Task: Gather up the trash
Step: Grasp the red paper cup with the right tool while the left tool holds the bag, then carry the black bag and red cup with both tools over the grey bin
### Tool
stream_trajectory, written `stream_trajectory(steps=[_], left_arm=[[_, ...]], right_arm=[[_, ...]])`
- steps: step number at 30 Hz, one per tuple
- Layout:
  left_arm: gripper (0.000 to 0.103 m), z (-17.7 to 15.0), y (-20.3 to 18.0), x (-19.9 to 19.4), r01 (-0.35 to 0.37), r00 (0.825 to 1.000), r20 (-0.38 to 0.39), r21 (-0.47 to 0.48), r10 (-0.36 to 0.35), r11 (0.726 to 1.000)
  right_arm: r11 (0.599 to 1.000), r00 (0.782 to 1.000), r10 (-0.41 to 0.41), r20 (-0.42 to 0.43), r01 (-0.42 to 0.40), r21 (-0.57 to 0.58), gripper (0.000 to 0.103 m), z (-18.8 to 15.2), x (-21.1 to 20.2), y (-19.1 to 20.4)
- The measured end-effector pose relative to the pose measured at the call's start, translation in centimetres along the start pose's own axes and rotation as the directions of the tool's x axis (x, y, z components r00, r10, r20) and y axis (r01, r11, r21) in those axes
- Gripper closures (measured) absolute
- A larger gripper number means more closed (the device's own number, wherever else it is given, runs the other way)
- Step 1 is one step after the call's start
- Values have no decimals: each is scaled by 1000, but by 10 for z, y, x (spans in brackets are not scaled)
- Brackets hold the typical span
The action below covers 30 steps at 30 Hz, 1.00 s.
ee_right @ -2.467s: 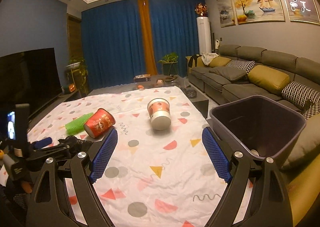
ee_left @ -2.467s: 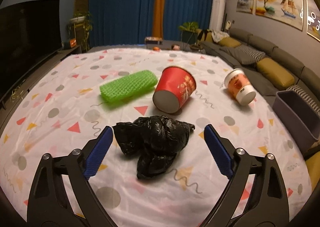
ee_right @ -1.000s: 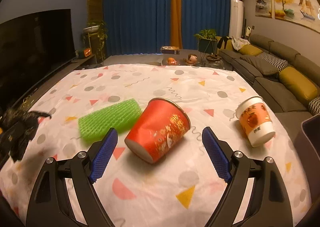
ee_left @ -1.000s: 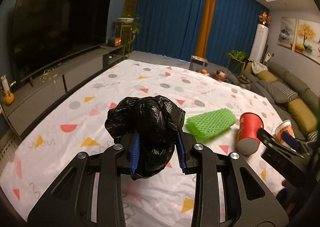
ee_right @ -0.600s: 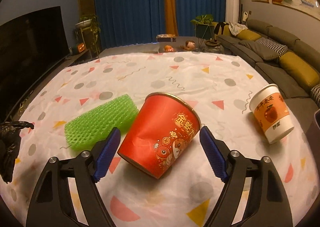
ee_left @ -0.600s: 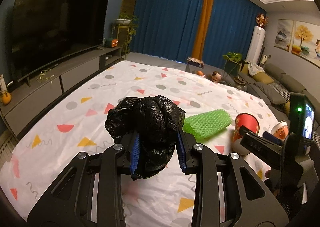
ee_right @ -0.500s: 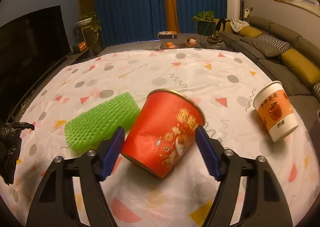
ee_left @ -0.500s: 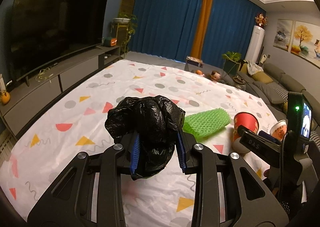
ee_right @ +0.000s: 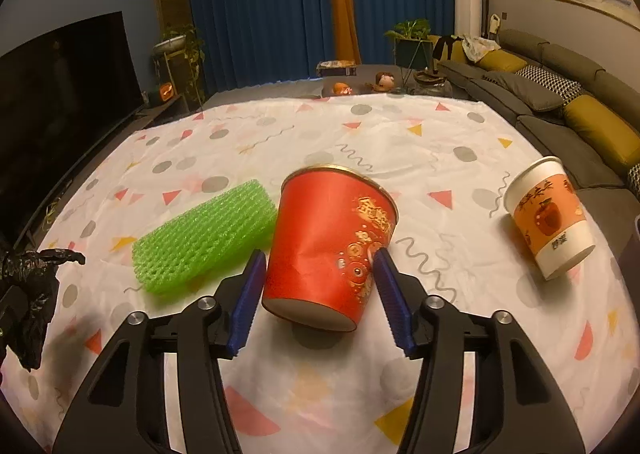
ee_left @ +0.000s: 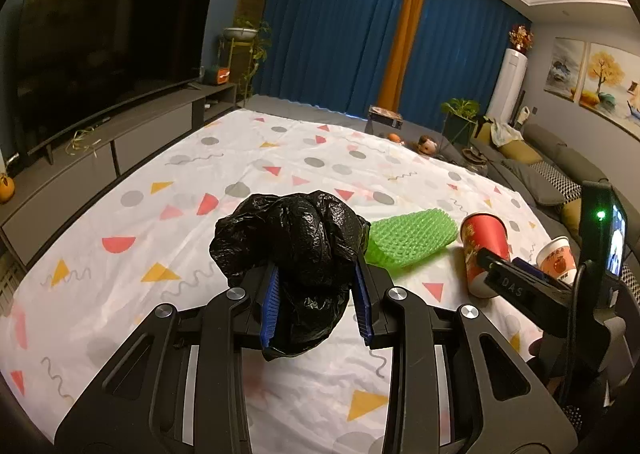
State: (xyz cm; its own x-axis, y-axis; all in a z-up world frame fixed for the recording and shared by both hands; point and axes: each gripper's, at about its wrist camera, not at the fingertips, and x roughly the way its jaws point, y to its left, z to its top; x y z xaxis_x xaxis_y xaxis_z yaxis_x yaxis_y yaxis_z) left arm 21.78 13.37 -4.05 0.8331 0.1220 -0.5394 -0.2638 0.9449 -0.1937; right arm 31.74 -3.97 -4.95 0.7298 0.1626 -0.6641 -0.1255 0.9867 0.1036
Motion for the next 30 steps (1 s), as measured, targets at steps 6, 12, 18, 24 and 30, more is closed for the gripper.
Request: stream_trajectory(steps=[6,12,18,24,30], left_arm=[[73,-1,1,3,5,1000,-10,-6,-5,1000],[73,0,1,6,13,1000,-17,-8,-13,1000],[73,-1,2,7,17,1000,-23,-5,-17,1000],[73,-2,0,7,25,999,-24,0,-25,1000],[73,-2,0,9,31,999,-25,0,-31,1000]], right_arm=[[1000,1000,2,-12,-2,6,36,3,7,0],[1000,1000,10,-23,-10,20,33,7,15,-1],[1000,1000,15,-27,-14,25,34,9,18,-2],[1000,1000,14,-21,-14,7,40,8,15,-2],[1000,1000,13,17,-13,3,40,2,0,-6]])
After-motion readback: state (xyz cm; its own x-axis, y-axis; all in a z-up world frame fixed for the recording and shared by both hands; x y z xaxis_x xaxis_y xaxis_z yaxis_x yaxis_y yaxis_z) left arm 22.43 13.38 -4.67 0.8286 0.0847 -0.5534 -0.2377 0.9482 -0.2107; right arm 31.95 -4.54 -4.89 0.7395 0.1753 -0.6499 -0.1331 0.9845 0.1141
